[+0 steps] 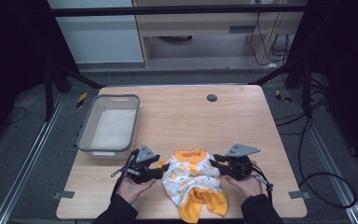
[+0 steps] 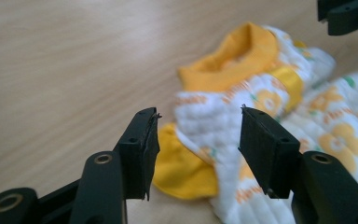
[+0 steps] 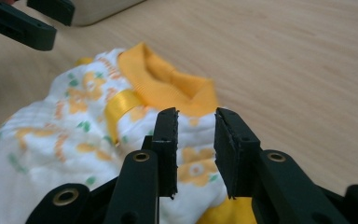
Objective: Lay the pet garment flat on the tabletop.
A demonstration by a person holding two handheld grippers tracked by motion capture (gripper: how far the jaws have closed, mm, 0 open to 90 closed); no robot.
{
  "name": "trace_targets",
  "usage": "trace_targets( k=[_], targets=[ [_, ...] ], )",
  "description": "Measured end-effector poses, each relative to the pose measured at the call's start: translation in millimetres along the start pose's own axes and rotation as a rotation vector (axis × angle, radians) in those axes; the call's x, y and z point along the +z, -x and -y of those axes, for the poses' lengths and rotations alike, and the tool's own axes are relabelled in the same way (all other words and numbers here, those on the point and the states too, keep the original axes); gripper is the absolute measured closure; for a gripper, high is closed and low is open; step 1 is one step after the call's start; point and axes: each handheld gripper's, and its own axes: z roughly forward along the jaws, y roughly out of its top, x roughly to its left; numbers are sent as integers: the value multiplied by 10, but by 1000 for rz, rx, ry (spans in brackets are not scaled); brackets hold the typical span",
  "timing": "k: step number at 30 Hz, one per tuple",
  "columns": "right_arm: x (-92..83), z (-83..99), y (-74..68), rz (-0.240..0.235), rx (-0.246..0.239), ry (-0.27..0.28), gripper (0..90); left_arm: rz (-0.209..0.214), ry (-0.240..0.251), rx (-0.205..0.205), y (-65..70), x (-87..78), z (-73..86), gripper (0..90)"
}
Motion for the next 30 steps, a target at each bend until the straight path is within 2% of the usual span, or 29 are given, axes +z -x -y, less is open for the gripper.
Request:
trace_targets(
  k=[3, 5, 8, 9, 10, 11, 12, 13, 17, 19, 20, 24, 27, 29, 30],
  targets=[
    [116, -9, 91, 21, 23, -11, 691, -61, -30, -20, -88, 134, 3, 442],
    [215, 3, 117, 28, 20, -47, 675, -72, -54, -32, -131, 232, 30, 449],
    [339, 26, 110, 20, 2, -83, 643, -51, -99, -32, -153, 339, 67, 453],
    [372, 37, 109, 19, -5, -95, 635, -51, -99, -32, -153, 339, 67, 452],
    [404, 49, 106, 21, -11, -104, 628, -39, -121, -14, -126, 369, 82, 451],
    [404, 49, 106, 21, -11, -104, 628, -39, -121, -14, -126, 369, 82, 452],
    [459, 81, 106, 26, -25, -134, 628, -44, -138, 13, -94, 391, 90, 452],
    [474, 94, 106, 29, -30, -141, 628, -42, -144, 17, -86, 402, 97, 453],
    [497, 120, 109, 31, -30, -147, 654, -48, -171, 14, -87, 459, 152, 475],
    [505, 126, 107, 35, -28, -153, 706, -44, -174, 10, -98, 481, 177, 490],
    [509, 127, 106, 35, -22, -158, 730, -33, -176, 0, -104, 479, 176, 509],
    [481, 113, 109, 33, 8, -163, 892, -29, -181, 1, -80, 478, 170, 613],
    [450, 92, 109, 31, 6, -160, 900, -26, -183, -1, -56, 475, 165, 725],
    [423, 76, 107, 33, 3, -150, 900, -47, -185, 9, -34, 460, 158, 823],
    [406, 65, 106, 35, 3, -139, 900, -47, -186, 8, -33, 456, 157, 839]
  ],
)
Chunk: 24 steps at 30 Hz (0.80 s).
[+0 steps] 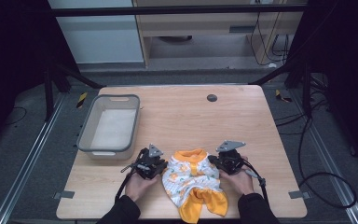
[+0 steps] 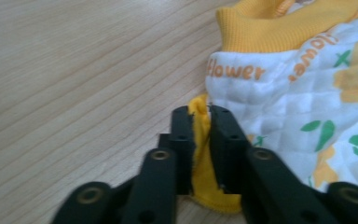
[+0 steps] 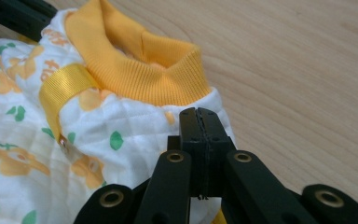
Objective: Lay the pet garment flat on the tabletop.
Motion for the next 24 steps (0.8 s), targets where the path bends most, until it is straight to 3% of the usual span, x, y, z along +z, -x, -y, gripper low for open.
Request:
trace_targets(
  k=[2, 6, 10, 13, 18, 21, 24],
  targets=[
    [-53, -21, 10, 5, 1, 31, 900, -22, 15, 5, 1, -24, -3, 868],
    [-152, -40, 38, 27, 8, 76, 900, -6, 44, -5, -25, -89, -25, 875],
    [-227, -62, 71, 33, 18, 117, 900, -11, 110, -3, -20, -212, -77, 879],
    [-233, -69, 72, 39, 5, 116, 900, -10, 130, 6, -22, -267, -109, 879],
    [-166, -52, 89, 8, 17, 74, 898, -11, 96, 7, -24, -201, -86, 878],
    [-137, -20, 121, 80, 44, 94, 689, -20, 74, 11, -25, -143, -75, 878],
    [-150, -9, 170, 131, 50, 111, 625, -21, 64, 11, -27, -122, -70, 878]
  ],
)
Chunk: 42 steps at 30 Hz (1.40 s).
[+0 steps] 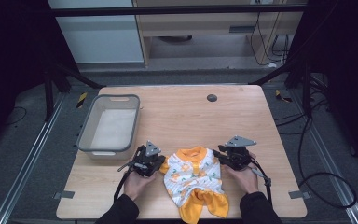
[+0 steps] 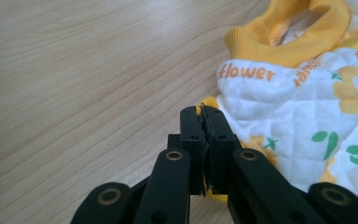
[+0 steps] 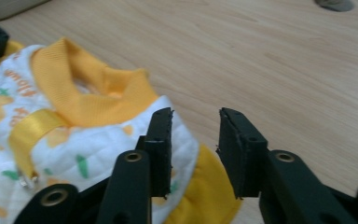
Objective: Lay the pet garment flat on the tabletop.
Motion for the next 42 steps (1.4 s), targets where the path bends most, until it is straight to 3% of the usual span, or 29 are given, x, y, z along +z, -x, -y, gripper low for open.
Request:
trace_targets(
  k=[5, 9, 12, 16, 22, 25, 27, 32, 35, 38, 42],
  targets=[
    [82, 61, 57, 32, 7, -61, 607, -7, -26, 1, 6, 71, 30, 877],
    [160, 123, 78, 21, 15, -117, 624, -12, -45, 12, 21, 115, 43, 877],
    [177, 141, 85, 7, 23, -127, 680, -18, -56, 18, 30, 142, 55, 877],
    [164, 149, 77, -4, 14, -146, 856, -24, -55, 14, 30, 153, 61, 877],
    [133, 123, 73, -16, 28, -163, 887, -37, -43, 13, 25, 136, 60, 878],
    [29, 57, 86, -14, 38, -105, 887, -40, -15, 7, 8, 71, 34, 878],
    [-70, -11, 95, -13, 36, -52, 886, -46, 52, 3, -17, -93, -64, 878],
    [-262, -174, 80, 12, 21, 70, 885, -71, 140, 1, -54, -292, -277, 877],
    [-279, -242, 86, 43, 28, 135, 883, -116, 163, 14, -93, -294, -425, 877],
    [-239, -309, 106, 77, 46, 184, 882, -139, 192, -10, -166, -249, -578, 877],
    [-87, -392, 182, 145, 71, 237, 883, -164, 225, -74, -271, -100, -740, 876]
  ],
)
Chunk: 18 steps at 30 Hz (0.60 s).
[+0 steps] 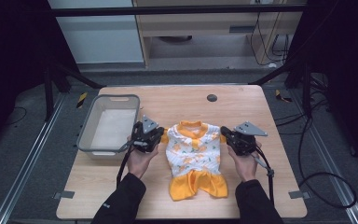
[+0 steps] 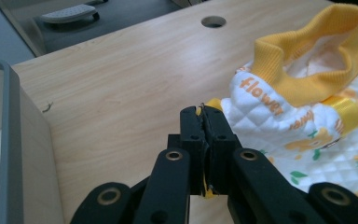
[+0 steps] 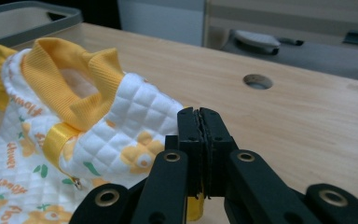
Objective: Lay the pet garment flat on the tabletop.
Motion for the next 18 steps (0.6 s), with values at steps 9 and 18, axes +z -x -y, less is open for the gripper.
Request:
trace_targets(
  k=[9, 18],
  targets=[
    [366, -16, 102, 183, -26, -78, 704, -60, 9, -180, -127, 345, -78, 616],
    [66, -132, 126, 105, -39, -74, 581, 5, 20, -133, -136, -6, -74, 461]
  ],
)
